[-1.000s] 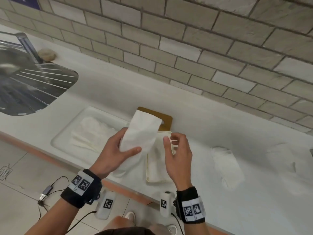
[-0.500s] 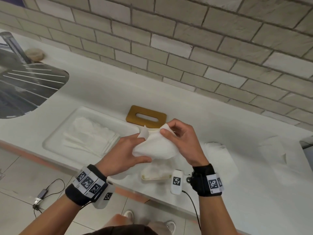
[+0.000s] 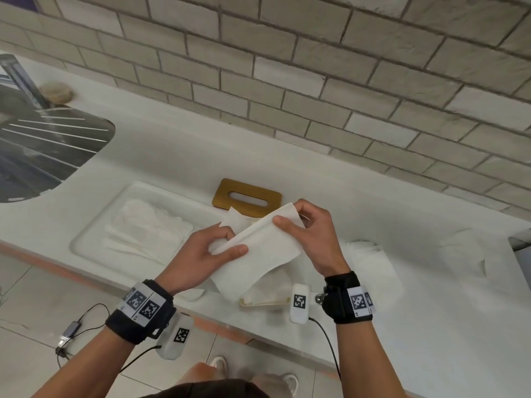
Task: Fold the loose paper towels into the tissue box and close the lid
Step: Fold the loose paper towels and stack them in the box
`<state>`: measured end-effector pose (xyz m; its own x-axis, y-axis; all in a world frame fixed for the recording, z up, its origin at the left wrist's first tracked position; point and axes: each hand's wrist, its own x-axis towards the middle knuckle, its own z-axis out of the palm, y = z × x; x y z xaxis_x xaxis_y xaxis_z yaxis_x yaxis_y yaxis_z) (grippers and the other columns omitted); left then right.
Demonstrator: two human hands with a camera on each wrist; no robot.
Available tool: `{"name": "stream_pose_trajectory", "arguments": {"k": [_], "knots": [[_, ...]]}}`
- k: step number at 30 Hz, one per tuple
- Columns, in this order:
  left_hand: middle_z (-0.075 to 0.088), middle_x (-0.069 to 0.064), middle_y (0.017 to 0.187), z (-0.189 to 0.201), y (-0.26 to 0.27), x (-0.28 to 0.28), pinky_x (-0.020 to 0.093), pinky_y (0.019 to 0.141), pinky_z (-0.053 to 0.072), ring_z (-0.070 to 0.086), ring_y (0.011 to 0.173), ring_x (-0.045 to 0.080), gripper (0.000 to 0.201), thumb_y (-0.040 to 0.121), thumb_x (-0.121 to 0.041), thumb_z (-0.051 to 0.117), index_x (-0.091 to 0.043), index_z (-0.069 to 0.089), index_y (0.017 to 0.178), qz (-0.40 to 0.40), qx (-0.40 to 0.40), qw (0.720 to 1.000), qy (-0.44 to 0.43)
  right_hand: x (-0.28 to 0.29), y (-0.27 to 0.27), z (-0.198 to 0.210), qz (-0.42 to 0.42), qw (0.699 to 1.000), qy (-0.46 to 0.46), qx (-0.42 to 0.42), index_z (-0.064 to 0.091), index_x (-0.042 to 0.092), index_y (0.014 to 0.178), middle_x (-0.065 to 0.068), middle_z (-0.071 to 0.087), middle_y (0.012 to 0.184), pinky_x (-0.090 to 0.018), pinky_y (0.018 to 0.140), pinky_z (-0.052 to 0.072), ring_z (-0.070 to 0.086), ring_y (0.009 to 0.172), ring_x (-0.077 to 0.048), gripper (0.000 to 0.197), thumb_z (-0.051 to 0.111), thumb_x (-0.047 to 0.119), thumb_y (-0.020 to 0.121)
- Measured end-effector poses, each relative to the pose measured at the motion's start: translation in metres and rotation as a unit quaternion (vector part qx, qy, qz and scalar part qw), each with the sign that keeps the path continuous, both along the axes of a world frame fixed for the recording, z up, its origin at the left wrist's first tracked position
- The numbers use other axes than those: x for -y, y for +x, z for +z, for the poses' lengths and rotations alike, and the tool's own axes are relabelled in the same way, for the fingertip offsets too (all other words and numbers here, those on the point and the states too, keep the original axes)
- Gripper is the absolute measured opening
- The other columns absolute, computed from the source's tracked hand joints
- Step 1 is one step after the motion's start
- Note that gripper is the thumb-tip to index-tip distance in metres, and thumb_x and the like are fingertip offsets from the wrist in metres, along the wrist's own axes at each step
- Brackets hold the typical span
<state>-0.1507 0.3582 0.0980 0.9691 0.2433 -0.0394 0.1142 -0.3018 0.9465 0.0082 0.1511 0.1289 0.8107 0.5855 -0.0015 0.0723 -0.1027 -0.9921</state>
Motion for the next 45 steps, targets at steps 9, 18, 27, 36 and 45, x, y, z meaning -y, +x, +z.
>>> {"name": "stream_pose_trajectory", "arguments": {"k": [9, 18, 27, 36, 45], "knots": [[0.074, -0.019, 0.1, -0.008, 0.016, -0.024, 0.03, 0.102, 0.049, 0.066, 0.102, 0.001, 0.009, 0.096, -0.043, 0.075, -0.035, 0.076, 0.093, 0.092, 0.031, 0.983, 0.159, -0.01, 0.018, 0.022, -0.157, 0.959, -0.105, 0.211, 0.057, 0.031, 0.124, 0.01, 0.076, 0.099, -0.018, 0.076, 0.056, 0.071, 0.09, -0.004, 0.051, 0.09, 0.026, 0.086], [0.067, -0.014, 0.13, 0.025, 0.021, -0.043, 0.027, 0.091, 0.059, 0.067, 0.118, 0.01, 0.037, 0.094, -0.016, 0.08, -0.032, 0.073, 0.126, 0.151, 0.119, 0.98, 0.054, 0.015, -0.034, -0.044, -0.01, 0.846, -0.122, 0.52, 0.076, 0.013, 0.11, -0.003, 0.073, 0.118, -0.034, 0.095, 0.058, 0.07, 0.107, -0.021, 0.039, 0.075, -0.012, 0.08], [0.064, -0.007, 0.144, 0.038, 0.034, 0.002, 0.047, 0.096, 0.062, 0.071, 0.121, 0.024, 0.056, 0.088, -0.01, 0.085, -0.031, 0.068, 0.138, 0.046, 0.104, 0.982, -0.153, 0.03, -0.07, -0.11, 0.127, 0.864, -0.27, 0.407, 0.072, 0.024, 0.107, 0.008, 0.071, 0.117, -0.042, 0.092, 0.06, 0.067, 0.104, -0.018, 0.039, 0.088, 0.012, 0.073], [0.062, -0.004, 0.144, 0.004, 0.047, 0.026, 0.04, 0.089, 0.064, 0.072, 0.118, 0.022, 0.06, 0.086, -0.01, 0.087, -0.032, 0.066, 0.138, -0.005, 0.048, 0.983, -0.178, 0.04, -0.075, -0.054, -0.126, 0.977, 0.152, -0.075, 0.033, 0.02, 0.131, 0.005, 0.067, 0.141, -0.043, 0.107, 0.054, 0.067, 0.128, -0.026, 0.035, 0.06, 0.029, 0.11], [0.034, 0.002, 0.152, -0.067, 0.056, 0.026, 0.025, 0.094, 0.054, 0.058, 0.104, 0.015, 0.056, 0.09, -0.018, 0.084, -0.026, 0.058, 0.139, 0.016, -0.007, 0.97, 0.243, 0.023, -0.06, -0.112, -0.127, 0.957, -0.24, 0.102, 0.066, 0.024, 0.117, 0.01, 0.07, 0.11, -0.023, 0.087, 0.056, 0.067, 0.092, -0.005, 0.023, 0.069, 0.008, 0.101]]}}
